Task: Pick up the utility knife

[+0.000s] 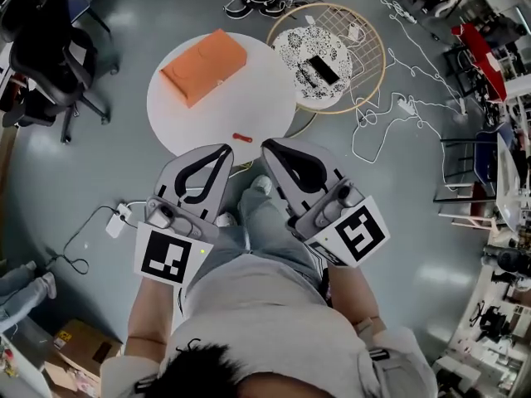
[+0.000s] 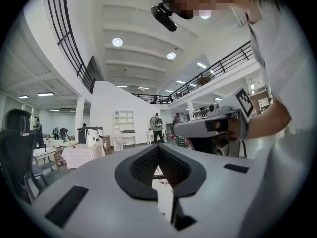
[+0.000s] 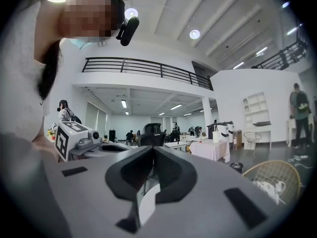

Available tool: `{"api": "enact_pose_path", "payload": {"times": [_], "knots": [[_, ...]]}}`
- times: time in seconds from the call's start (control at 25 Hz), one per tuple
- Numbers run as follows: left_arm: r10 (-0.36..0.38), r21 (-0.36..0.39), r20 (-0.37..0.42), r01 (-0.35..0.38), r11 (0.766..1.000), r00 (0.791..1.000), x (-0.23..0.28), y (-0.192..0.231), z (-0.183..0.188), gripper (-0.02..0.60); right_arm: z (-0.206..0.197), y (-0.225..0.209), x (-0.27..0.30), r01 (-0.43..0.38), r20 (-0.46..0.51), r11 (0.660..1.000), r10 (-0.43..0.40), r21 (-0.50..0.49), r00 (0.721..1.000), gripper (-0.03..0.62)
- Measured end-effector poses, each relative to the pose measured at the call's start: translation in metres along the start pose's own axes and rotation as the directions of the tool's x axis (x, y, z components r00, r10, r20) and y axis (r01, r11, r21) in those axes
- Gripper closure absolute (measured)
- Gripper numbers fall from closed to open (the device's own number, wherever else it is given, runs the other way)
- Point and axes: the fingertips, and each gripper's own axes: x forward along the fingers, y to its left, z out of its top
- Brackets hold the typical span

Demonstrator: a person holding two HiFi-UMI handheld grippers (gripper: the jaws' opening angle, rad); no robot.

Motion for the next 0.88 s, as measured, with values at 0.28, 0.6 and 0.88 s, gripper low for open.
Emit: {"api": "enact_pose_path", "payload": {"times": [0.28, 0.6, 0.88], "knots": [[-0.040, 0.046, -0.040, 0.042, 0.998, 0.998, 0.023, 0.009, -0.033, 0.571, -0.018, -0.025, 0.015, 0.021, -0.009, 1.000, -0.021, -0.006, 1.000, 0.586], [-0.068, 0.063, -0.119, 0.076, 0.995, 0.991, 0.062, 0.022, -0.081, 0.569, -0.029, -0.059, 0.028, 0.013, -0.011, 1.000, -0.013, -0.003, 1.000, 0.586], [-0.173, 0.060, -0.279, 0.197, 0.979, 0.944, 0.107, 0.015, -0.158, 0.569, -0.042, -0.098, 0.038, 0.012, -0.024, 0.997, -0.010, 0.071, 1.000, 0.586]]}}
